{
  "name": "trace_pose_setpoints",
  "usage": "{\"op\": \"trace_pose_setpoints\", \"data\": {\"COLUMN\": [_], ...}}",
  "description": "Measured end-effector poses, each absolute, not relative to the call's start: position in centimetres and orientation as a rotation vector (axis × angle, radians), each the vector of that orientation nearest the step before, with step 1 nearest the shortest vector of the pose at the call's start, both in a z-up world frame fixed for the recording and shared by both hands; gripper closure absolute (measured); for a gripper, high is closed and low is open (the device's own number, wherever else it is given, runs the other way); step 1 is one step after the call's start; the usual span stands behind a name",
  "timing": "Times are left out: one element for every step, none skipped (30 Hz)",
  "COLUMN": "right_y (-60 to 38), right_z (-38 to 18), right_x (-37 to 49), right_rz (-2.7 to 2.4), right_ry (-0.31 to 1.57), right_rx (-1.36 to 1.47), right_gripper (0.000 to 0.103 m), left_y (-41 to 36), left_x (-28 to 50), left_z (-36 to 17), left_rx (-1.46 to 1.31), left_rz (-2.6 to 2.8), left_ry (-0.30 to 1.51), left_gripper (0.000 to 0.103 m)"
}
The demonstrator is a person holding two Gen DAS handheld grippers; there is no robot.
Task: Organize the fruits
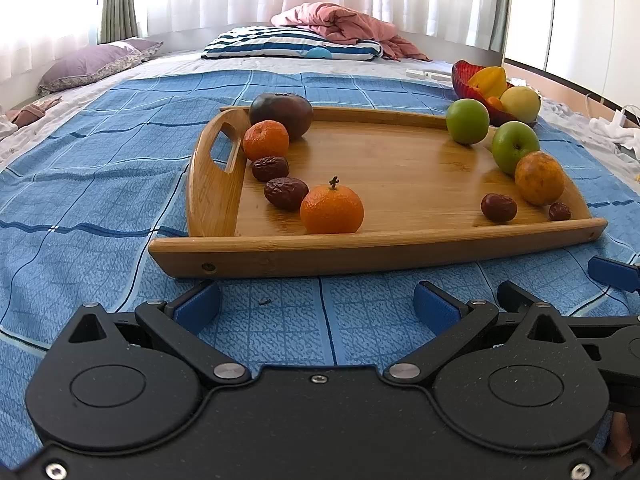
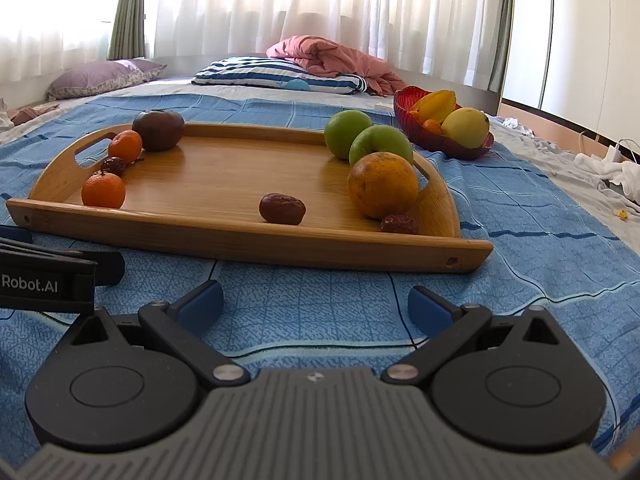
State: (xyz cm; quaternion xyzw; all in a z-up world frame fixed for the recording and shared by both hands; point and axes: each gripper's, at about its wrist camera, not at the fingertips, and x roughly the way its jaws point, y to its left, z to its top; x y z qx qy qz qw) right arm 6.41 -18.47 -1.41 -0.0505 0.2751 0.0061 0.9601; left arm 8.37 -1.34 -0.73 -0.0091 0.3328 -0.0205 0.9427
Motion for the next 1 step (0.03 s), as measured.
{"op": "trace_pose_setpoints", "data": {"right_y": [-18.46], "right_z": [-1.34], "right_x": [6.45], "right_rz": [0.013], "right_ry": [0.559], "right_rx": [-0.105], "right_gripper": [0.0], "left_y": [-1.33], "left_x": [8.44], "left_z": [-0.56], "left_rx": [-0.015], "left_rz": [-0.045], "left_ry": [0.676], "left_gripper": [0.0]}}
